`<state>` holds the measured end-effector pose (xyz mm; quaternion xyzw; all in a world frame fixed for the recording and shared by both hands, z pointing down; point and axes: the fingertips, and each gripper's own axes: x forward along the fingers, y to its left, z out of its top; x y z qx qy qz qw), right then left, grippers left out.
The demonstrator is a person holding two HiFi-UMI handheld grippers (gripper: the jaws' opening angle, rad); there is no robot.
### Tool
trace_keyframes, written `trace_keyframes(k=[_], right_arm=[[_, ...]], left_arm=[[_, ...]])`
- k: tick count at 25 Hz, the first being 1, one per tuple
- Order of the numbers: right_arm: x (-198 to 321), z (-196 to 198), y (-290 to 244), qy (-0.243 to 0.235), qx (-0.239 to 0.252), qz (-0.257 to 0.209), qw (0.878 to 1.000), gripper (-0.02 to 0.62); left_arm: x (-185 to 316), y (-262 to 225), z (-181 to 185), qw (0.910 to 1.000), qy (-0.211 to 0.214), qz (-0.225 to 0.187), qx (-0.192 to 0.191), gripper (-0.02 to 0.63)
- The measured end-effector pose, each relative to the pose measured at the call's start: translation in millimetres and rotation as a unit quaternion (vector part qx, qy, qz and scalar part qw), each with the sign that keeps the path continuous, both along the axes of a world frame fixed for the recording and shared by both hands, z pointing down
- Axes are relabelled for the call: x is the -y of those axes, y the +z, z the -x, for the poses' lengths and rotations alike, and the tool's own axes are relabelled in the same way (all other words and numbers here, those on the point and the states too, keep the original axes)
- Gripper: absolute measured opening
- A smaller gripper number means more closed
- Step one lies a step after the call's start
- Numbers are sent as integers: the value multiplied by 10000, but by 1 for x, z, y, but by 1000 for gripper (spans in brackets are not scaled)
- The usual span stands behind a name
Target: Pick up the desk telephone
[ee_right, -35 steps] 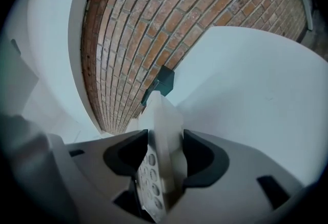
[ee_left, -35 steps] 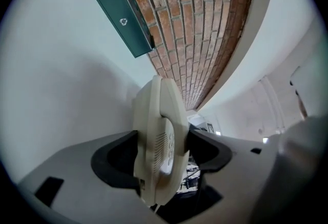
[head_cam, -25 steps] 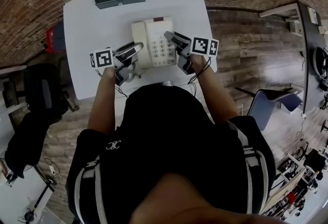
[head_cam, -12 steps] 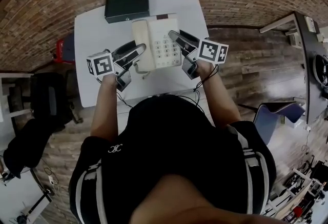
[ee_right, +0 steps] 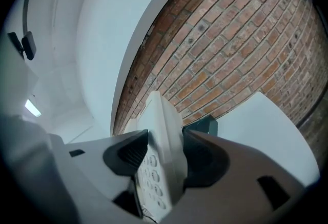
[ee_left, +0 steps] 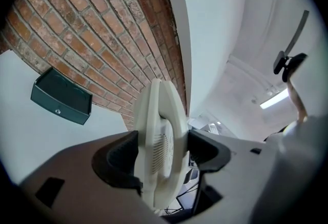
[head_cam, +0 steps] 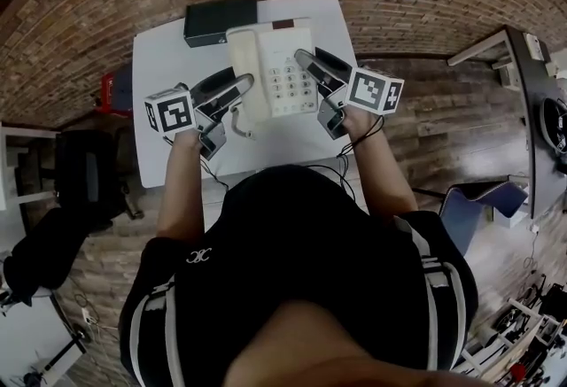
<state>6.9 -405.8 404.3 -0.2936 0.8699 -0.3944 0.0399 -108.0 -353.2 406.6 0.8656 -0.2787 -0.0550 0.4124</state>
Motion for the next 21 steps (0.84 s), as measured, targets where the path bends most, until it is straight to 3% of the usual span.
trace_keyframes(k=[21], right_arm=[[-1, -3, 5, 121, 18, 155, 9998, 201]], left_arm=[[2, 3, -1, 9999, 35, 121, 101, 308]])
